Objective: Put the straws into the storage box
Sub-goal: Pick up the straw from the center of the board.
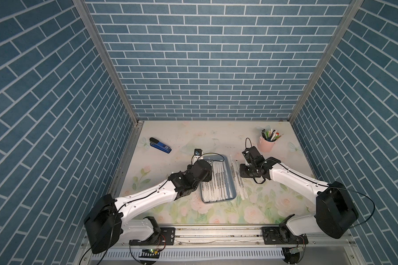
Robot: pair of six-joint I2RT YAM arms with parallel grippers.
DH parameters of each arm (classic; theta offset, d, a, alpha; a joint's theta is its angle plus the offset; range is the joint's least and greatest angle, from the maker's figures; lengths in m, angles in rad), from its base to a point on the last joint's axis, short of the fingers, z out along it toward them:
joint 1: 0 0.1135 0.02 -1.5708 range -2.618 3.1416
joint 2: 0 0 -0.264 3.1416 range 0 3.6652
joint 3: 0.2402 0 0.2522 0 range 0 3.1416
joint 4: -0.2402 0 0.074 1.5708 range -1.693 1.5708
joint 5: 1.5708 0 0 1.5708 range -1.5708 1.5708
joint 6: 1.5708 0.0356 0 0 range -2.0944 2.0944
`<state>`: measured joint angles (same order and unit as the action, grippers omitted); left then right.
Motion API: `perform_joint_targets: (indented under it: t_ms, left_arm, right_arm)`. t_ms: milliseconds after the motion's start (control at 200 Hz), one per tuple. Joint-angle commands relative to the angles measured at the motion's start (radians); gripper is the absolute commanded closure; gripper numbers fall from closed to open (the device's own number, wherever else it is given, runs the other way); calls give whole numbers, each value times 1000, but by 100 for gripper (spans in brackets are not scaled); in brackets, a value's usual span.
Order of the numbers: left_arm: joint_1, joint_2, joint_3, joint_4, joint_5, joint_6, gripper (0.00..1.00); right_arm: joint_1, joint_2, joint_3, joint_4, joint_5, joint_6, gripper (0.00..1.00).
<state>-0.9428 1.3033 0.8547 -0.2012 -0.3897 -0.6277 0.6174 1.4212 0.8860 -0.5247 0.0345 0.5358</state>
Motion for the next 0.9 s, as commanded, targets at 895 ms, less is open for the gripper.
perform_joint_targets:
  t_ms: [895]
  left_arm:
    - [-94,178,-47,304,318,13,27]
  right_arm:
    - [-34,158,-98,121,-21,-145,80]
